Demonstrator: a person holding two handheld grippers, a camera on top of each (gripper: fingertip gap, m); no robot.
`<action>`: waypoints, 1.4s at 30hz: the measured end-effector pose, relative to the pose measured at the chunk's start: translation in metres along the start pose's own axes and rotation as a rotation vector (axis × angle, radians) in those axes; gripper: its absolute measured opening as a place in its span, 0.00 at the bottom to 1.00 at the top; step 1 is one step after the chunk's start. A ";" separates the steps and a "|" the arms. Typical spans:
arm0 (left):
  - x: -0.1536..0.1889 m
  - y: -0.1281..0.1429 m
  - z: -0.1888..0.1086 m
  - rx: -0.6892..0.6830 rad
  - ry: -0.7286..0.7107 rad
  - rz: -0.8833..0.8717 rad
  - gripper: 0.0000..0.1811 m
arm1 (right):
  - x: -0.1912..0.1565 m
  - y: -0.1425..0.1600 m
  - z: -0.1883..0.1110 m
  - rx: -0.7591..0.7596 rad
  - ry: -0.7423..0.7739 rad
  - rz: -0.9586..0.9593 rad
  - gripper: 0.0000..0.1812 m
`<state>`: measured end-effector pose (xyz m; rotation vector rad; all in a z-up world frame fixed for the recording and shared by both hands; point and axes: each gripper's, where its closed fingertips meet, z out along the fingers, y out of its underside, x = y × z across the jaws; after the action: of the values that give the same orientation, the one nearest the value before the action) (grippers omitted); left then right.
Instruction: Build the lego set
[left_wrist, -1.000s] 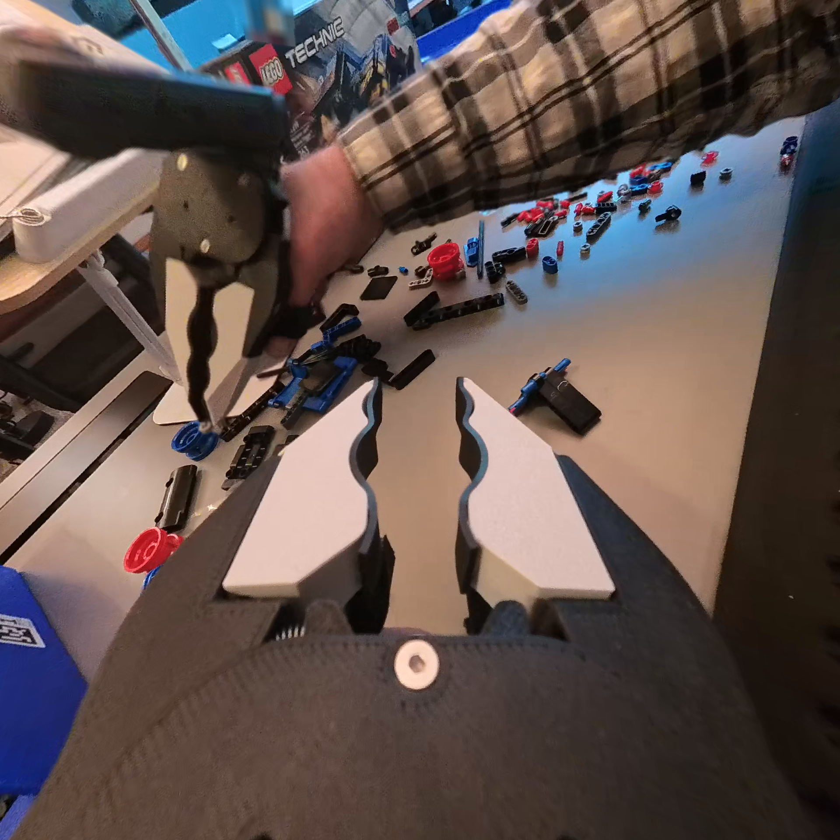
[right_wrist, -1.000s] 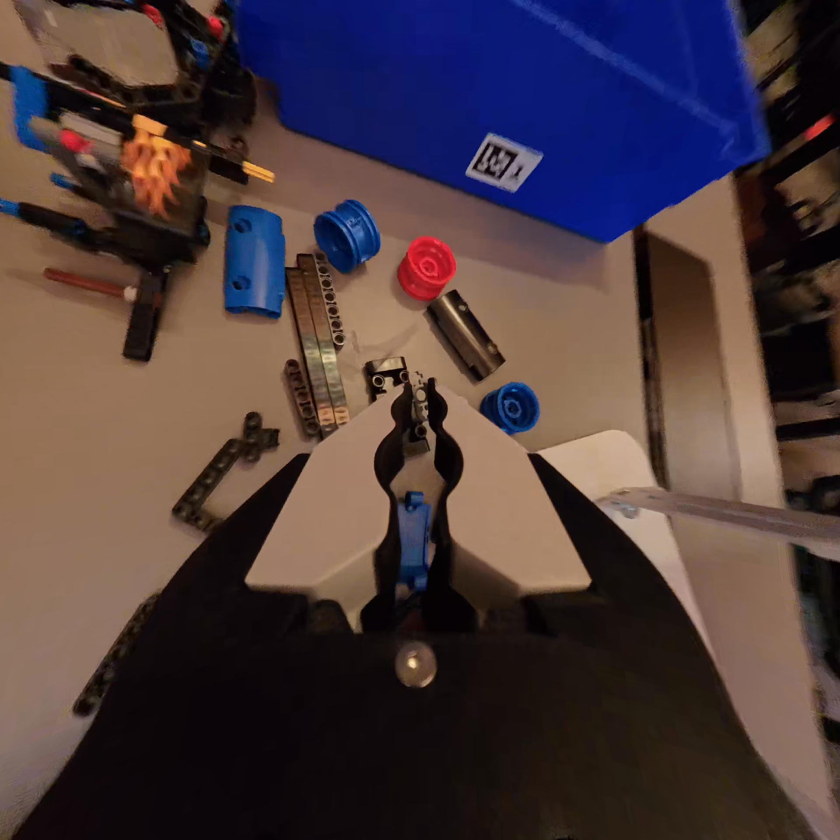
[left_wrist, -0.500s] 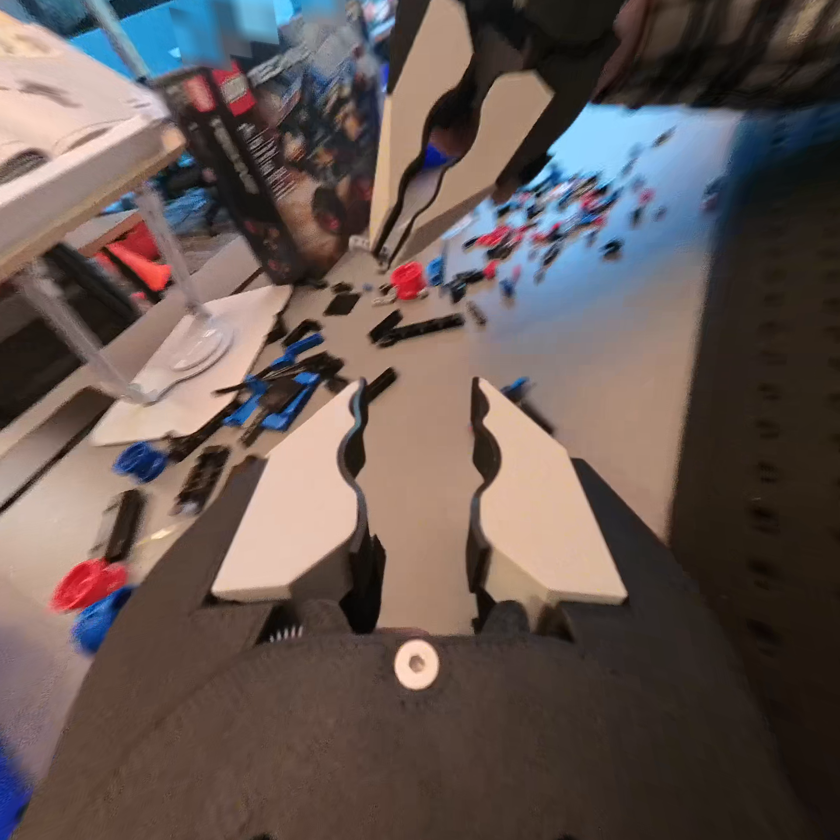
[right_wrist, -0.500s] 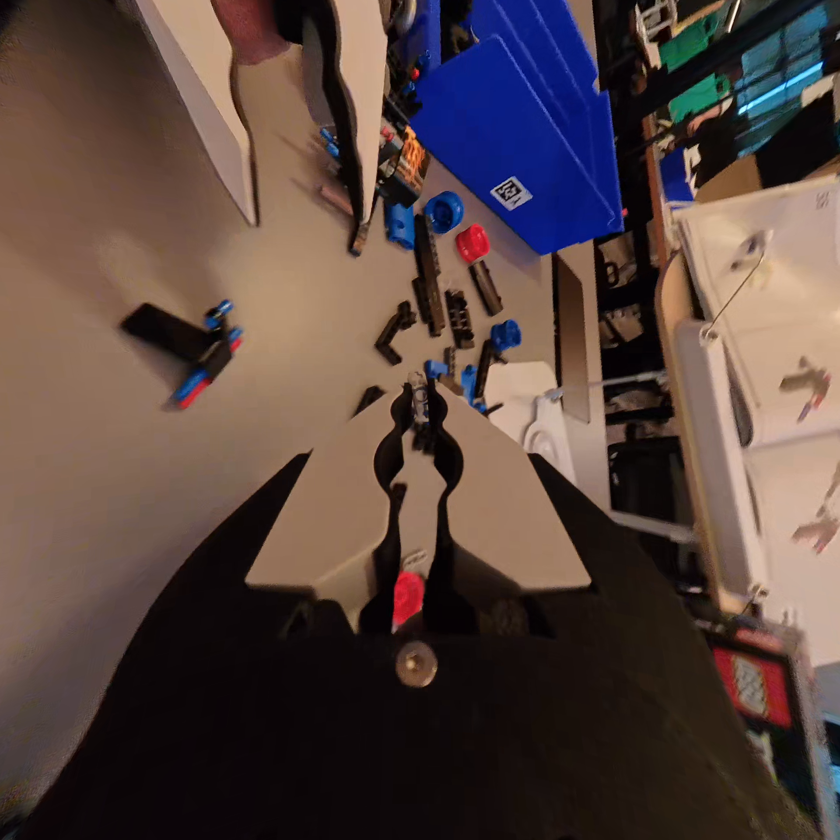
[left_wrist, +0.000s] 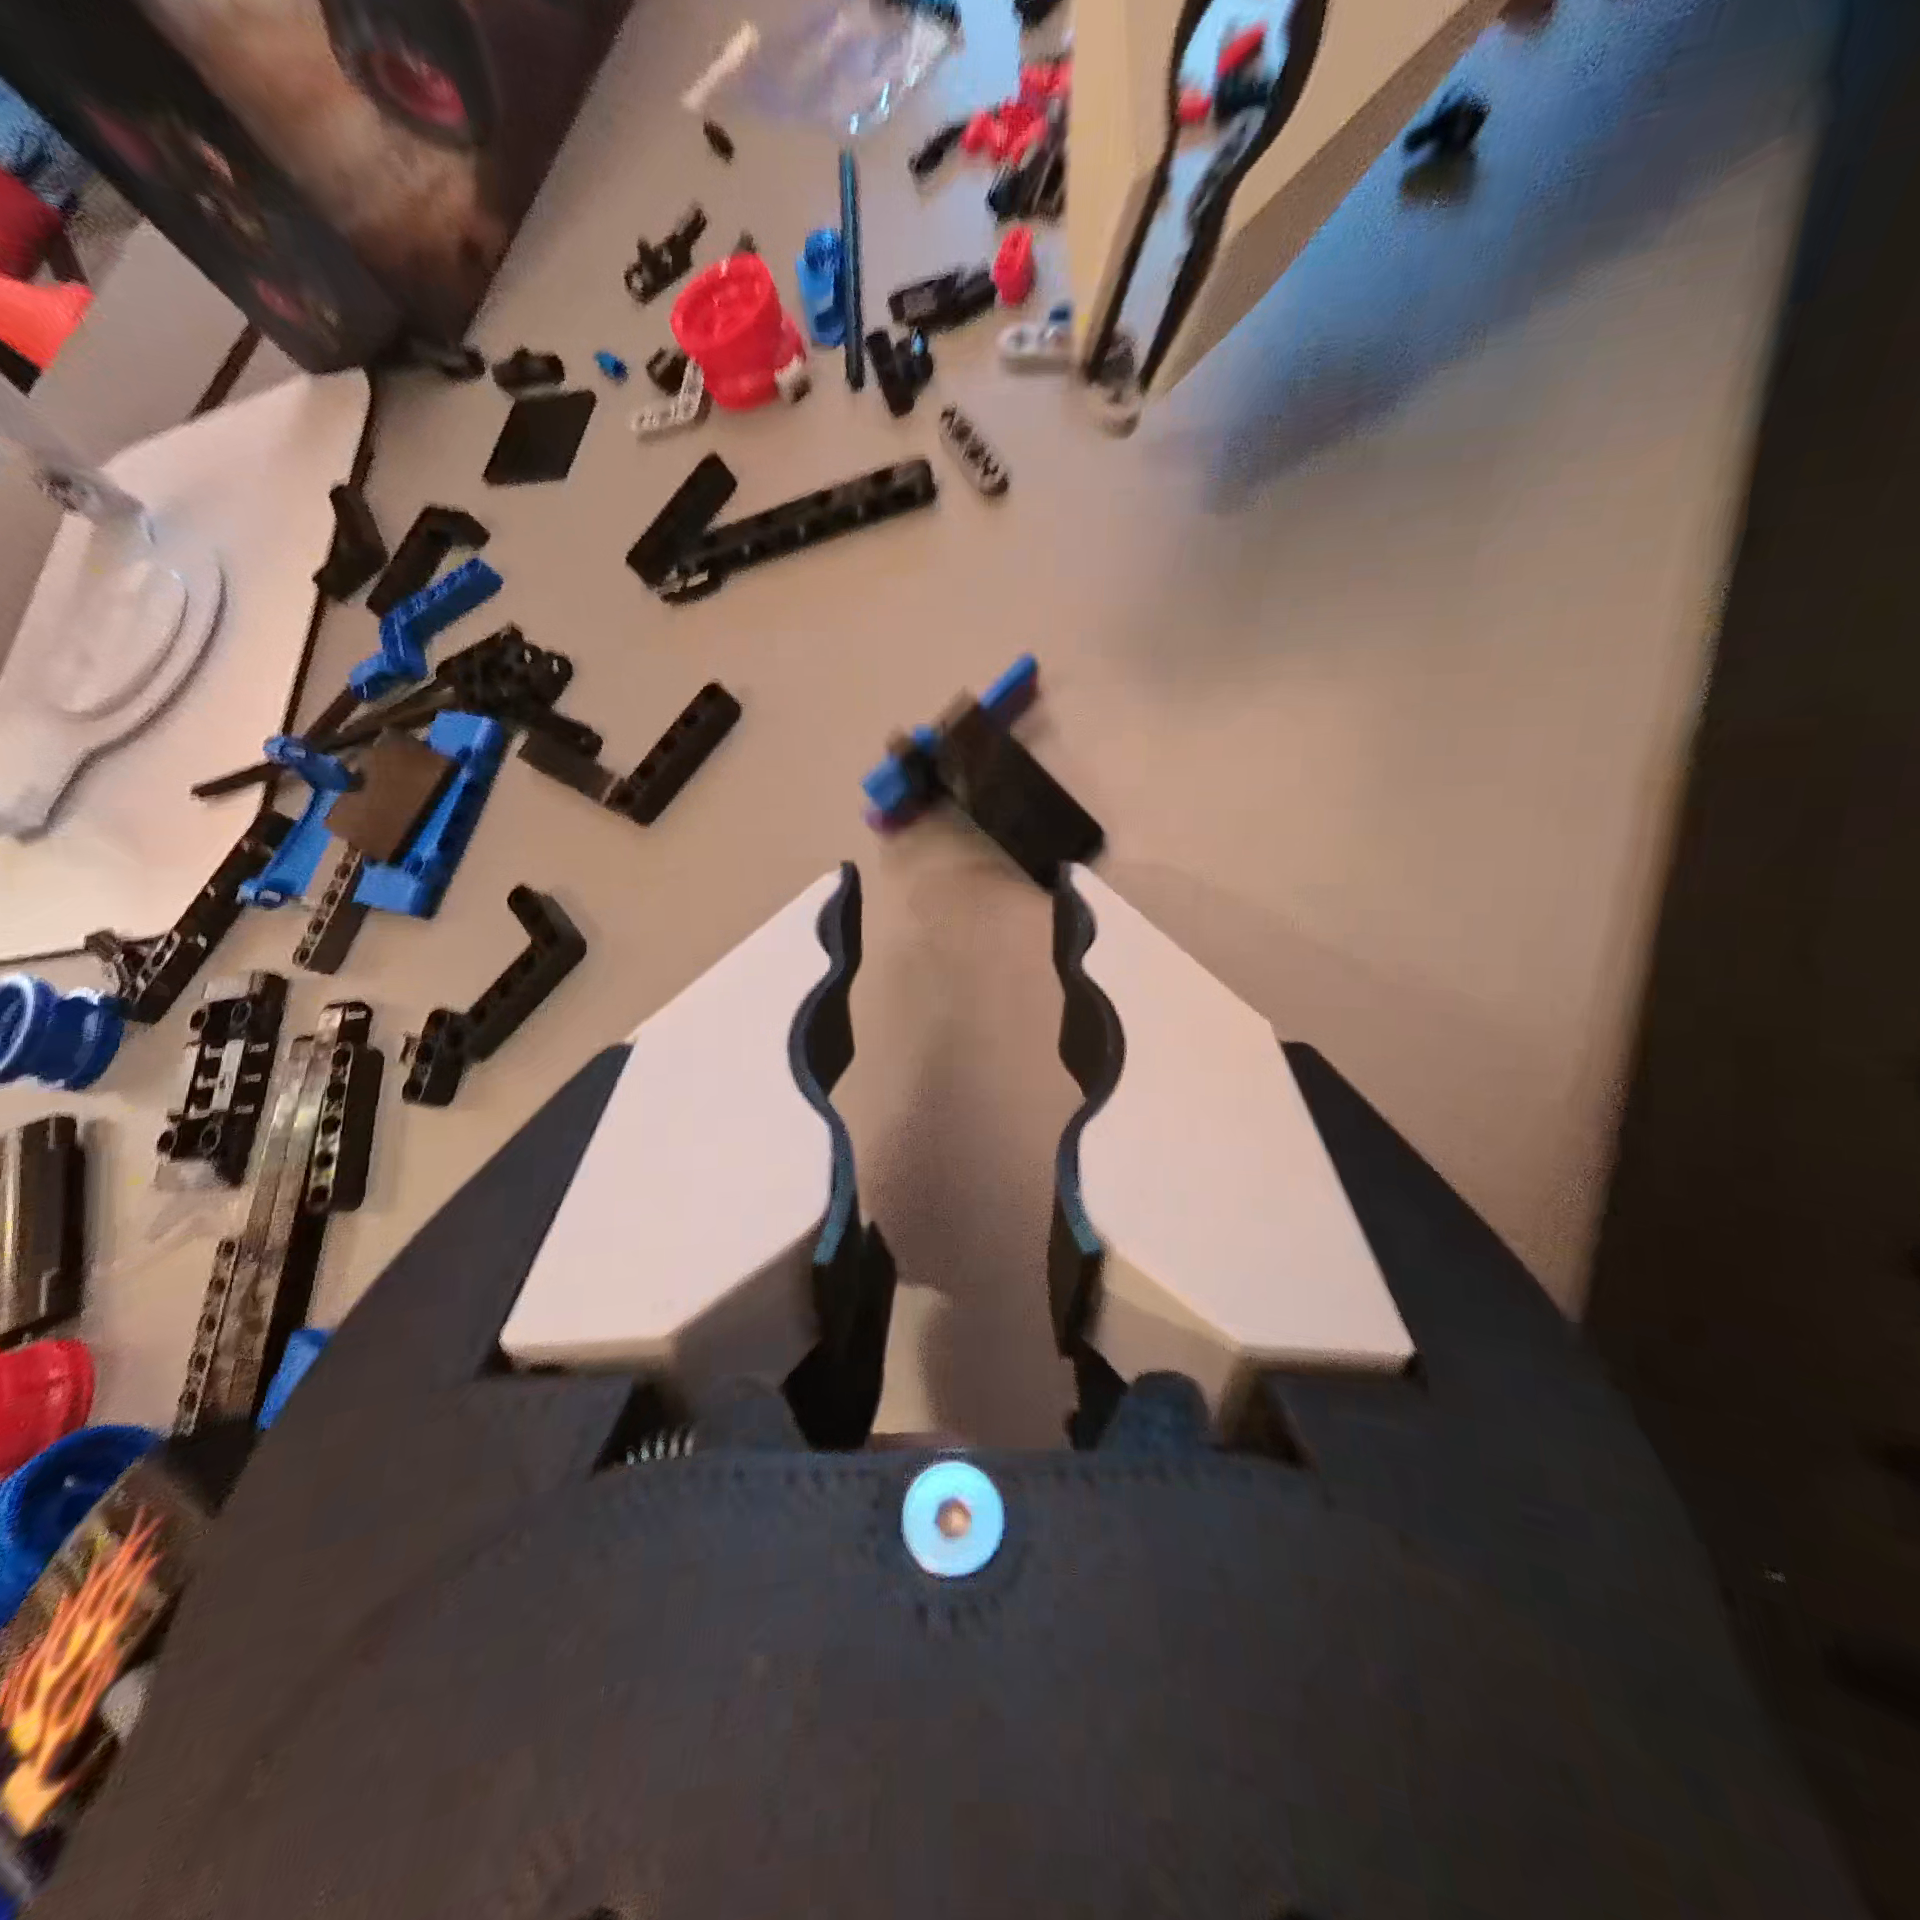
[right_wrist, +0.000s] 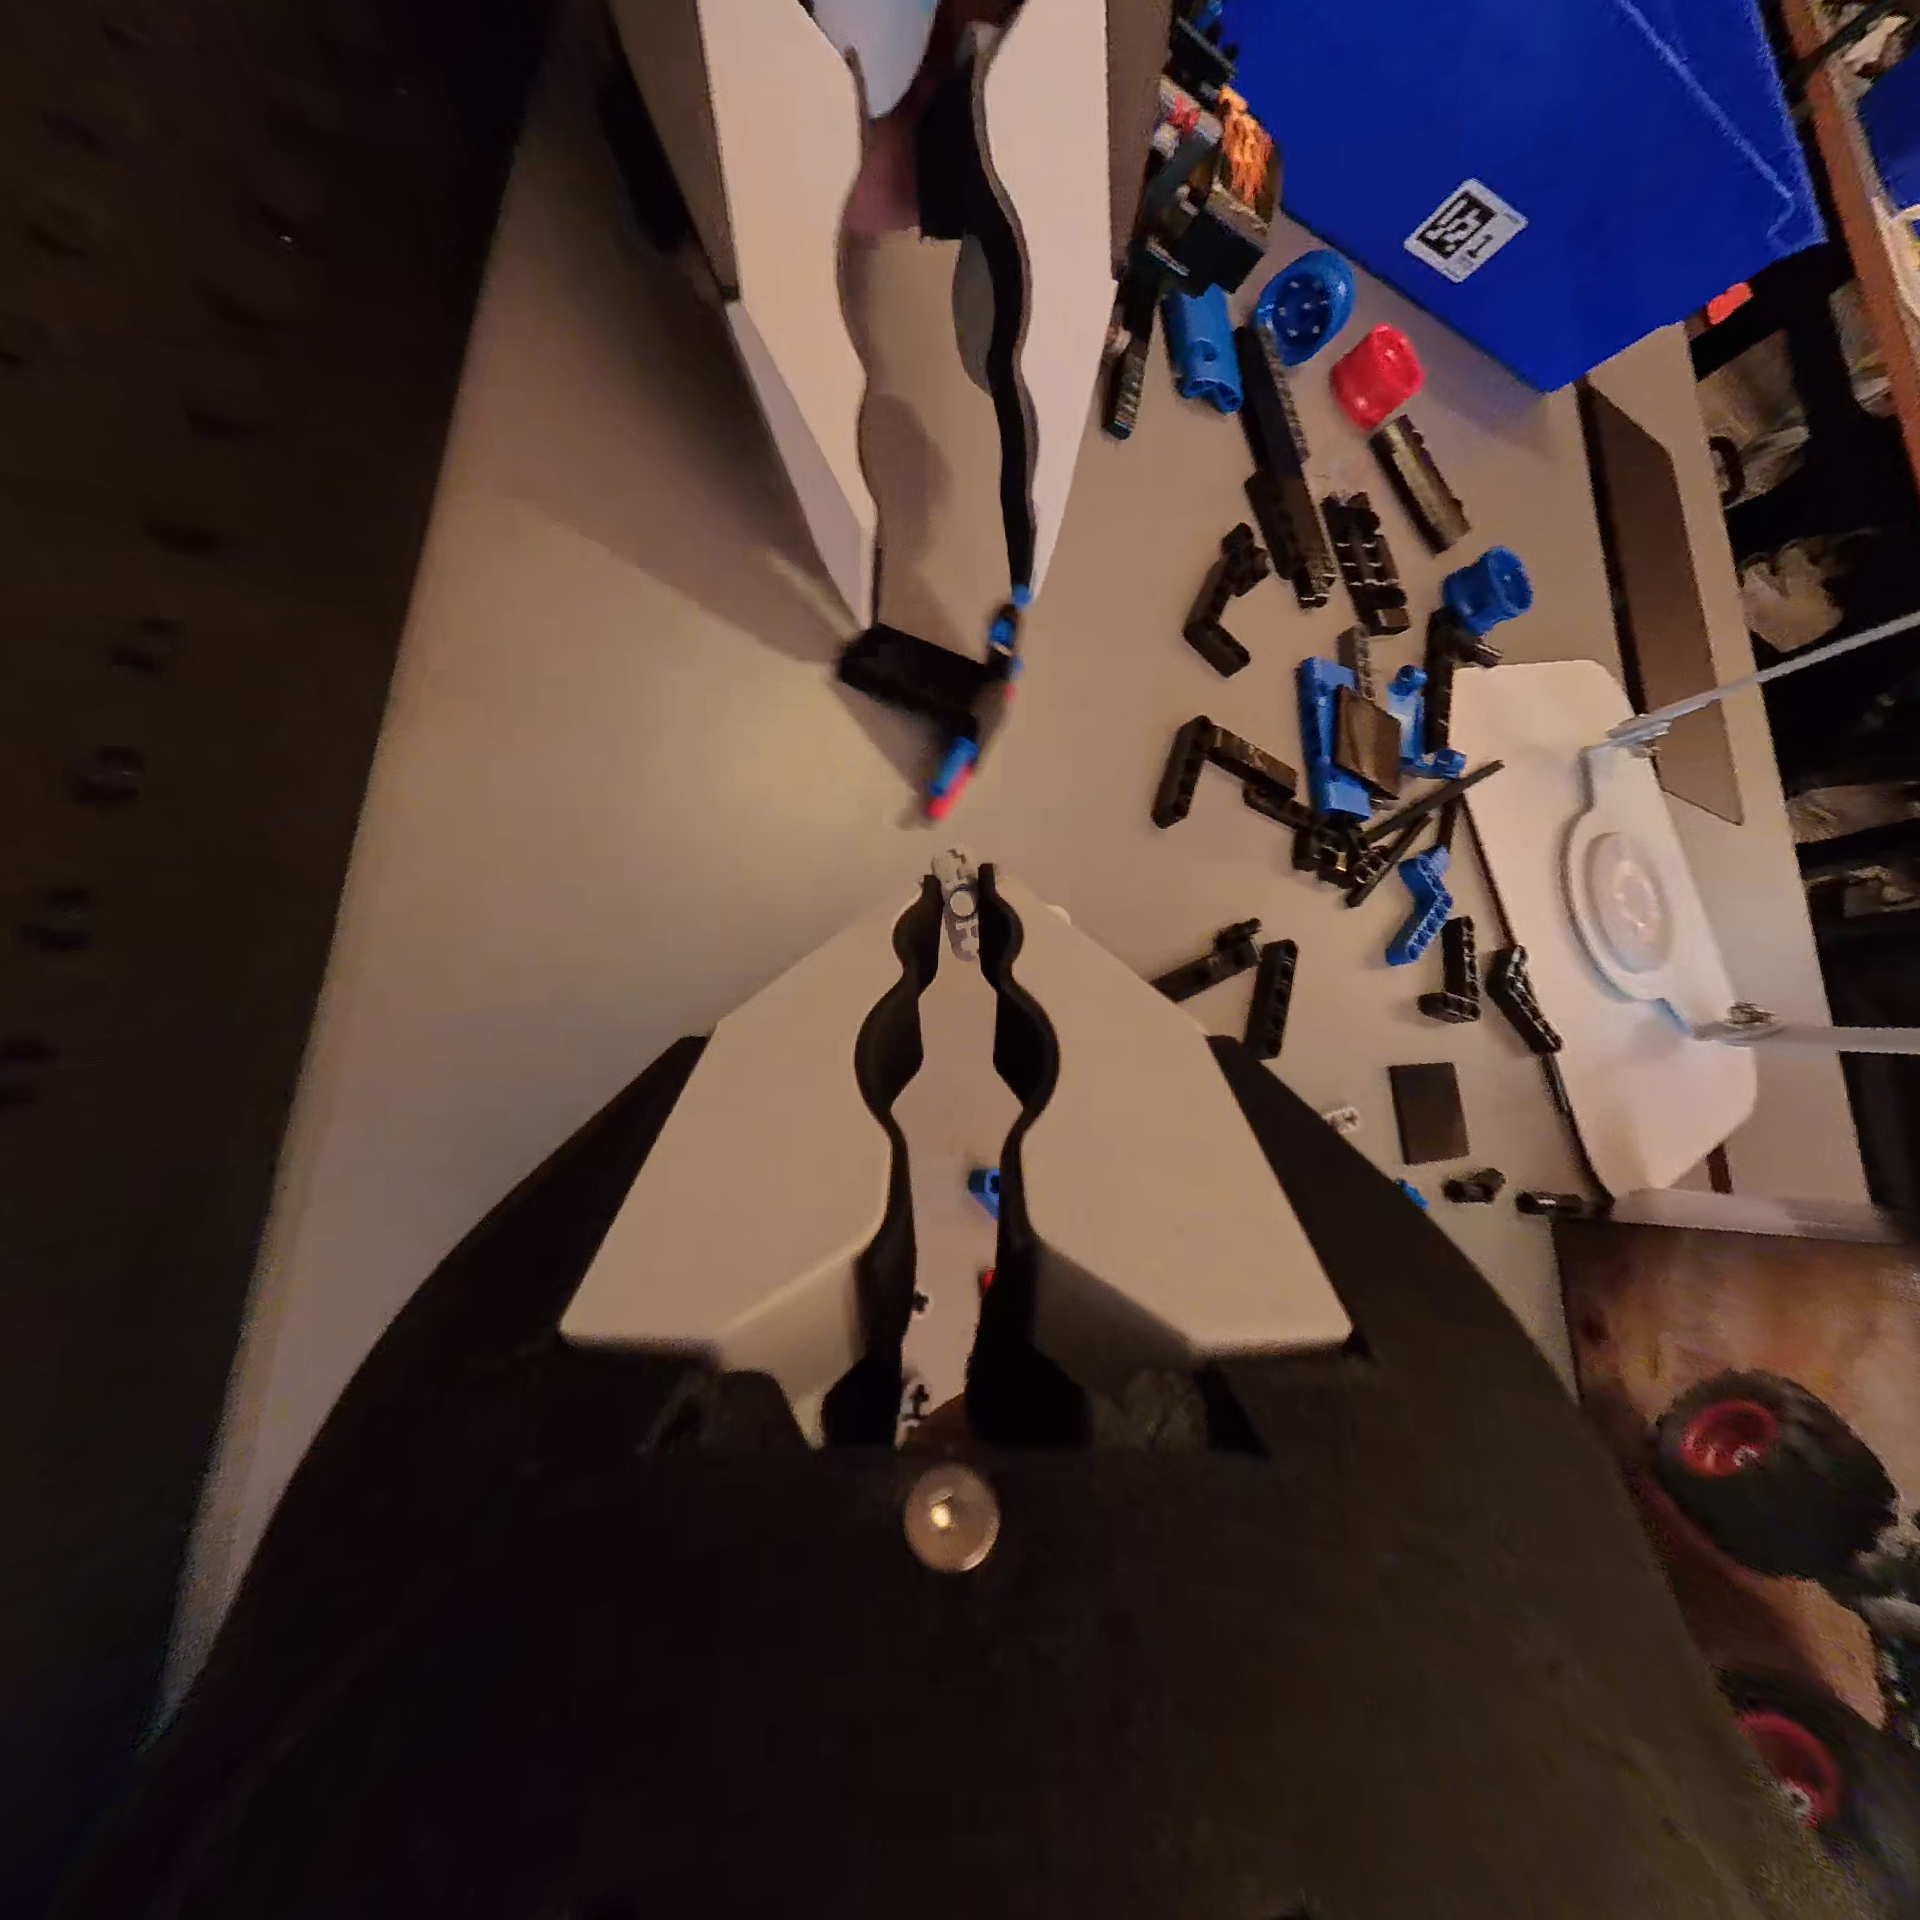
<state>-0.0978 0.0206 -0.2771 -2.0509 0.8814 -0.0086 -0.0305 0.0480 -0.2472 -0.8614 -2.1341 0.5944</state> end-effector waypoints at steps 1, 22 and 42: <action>-0.003 0.006 0.001 -0.032 -0.015 0.006 0.18 | -0.001 0.000 0.001 0.002 -0.006 0.000 0.02; 0.026 -0.121 -0.019 0.491 0.181 -0.124 0.16 | 0.010 -0.073 -0.049 0.583 -0.211 0.482 0.02; 0.021 -0.110 -0.011 0.409 0.223 -0.192 0.00 | 0.017 -0.067 -0.053 0.583 -0.203 0.532 0.02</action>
<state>-0.0218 0.0404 -0.1971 -1.7583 0.7396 -0.4911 -0.0232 0.0228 -0.1638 -1.0529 -1.7261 1.5399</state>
